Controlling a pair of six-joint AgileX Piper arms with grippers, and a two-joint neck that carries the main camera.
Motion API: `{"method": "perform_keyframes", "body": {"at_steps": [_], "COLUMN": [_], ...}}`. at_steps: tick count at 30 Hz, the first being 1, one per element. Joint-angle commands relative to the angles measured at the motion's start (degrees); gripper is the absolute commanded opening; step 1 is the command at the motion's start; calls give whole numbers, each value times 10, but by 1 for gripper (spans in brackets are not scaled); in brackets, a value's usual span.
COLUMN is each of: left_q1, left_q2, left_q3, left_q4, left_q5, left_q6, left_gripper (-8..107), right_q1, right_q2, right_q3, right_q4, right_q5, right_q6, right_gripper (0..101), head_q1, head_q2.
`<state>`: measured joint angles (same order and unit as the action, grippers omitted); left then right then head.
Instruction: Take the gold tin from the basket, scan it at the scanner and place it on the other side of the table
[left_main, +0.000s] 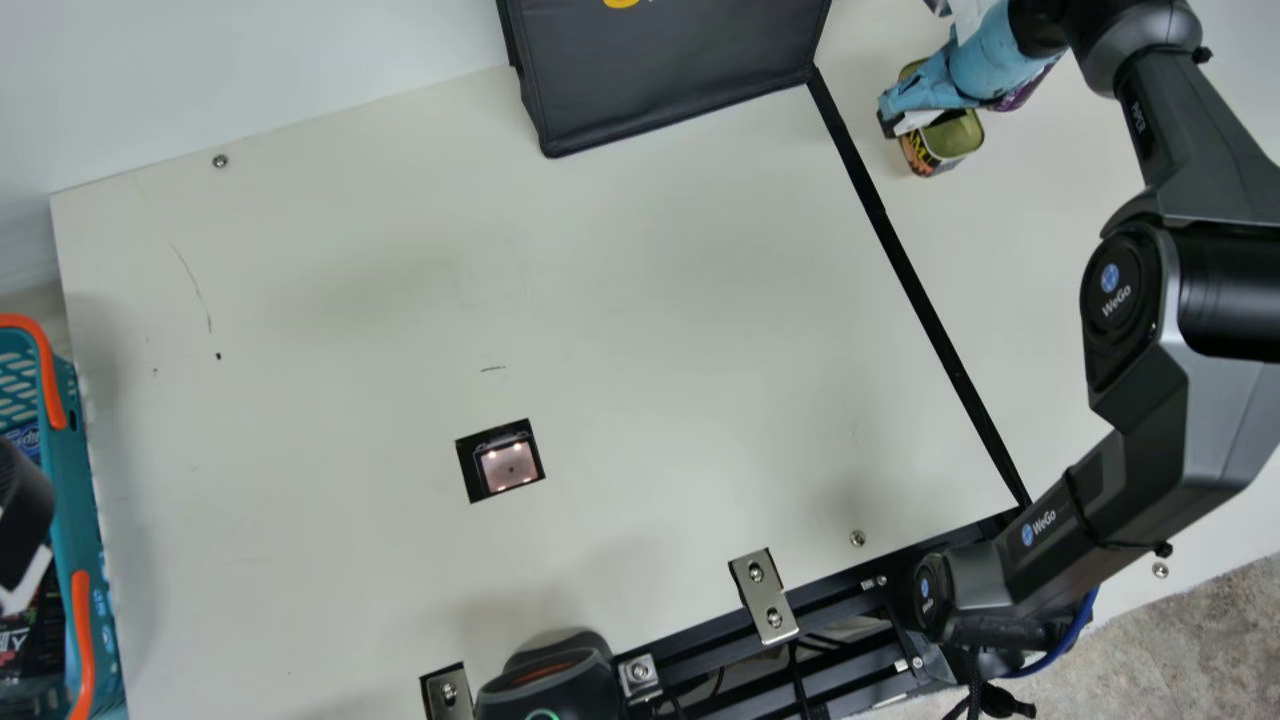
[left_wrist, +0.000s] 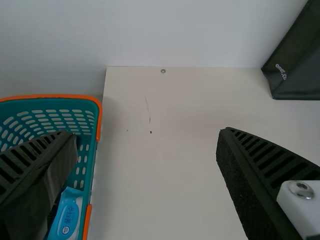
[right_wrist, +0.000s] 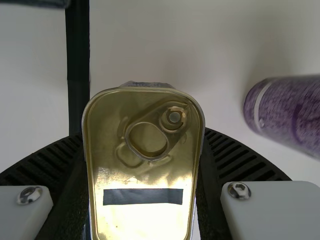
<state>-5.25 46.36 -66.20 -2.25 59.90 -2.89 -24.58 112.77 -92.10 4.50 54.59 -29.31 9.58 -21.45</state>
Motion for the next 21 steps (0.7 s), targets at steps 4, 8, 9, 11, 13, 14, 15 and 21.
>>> {"method": "perform_keyframes", "body": {"at_steps": [4, 8, 9, 11, 13, 14, 15, 21], "left_q1": [0, 0, 0, 0, 0, 0, 0, 0], "left_q2": [0, 0, 0, 0, 0, 0, 0, 0], "left_q3": [0, 0, 0, 0, 0, 0, 0, 0], "left_q4": [0, 0, 0, 0, 0, 0, 0, 0], "left_q5": [0, 0, 0, 0, 0, 0, 0, 0], "left_q6": [0, 0, 0, 0, 0, 0, 0, 0], "left_gripper": [90, 90, 90, 90, 90, 90, 90, 90], "right_q1": [1, 4, 5, 7, 8, 9, 10, 14], "right_q2": [27, 44, 48, 54, 58, 60, 62, 69], "right_q3": [-43, -58, -60, -62, -61, -61, -60, -56], "right_q4": [7, 8, 8, 8, 7, 7, 6, 2], "right_q5": [5, 3, 2, -2, -5, -7, -9, -18], "right_q6": [-3, -3, -3, -2, -1, 0, 0, 4], "right_gripper": [0, 0, 0, 0, 0, 0, 0, 0], "head_q1": [-17, -17, -17, -17, -17, -17, -17, -17], "head_q2": [-1, -1, -1, -1, -1, -1, -1, -1]}}
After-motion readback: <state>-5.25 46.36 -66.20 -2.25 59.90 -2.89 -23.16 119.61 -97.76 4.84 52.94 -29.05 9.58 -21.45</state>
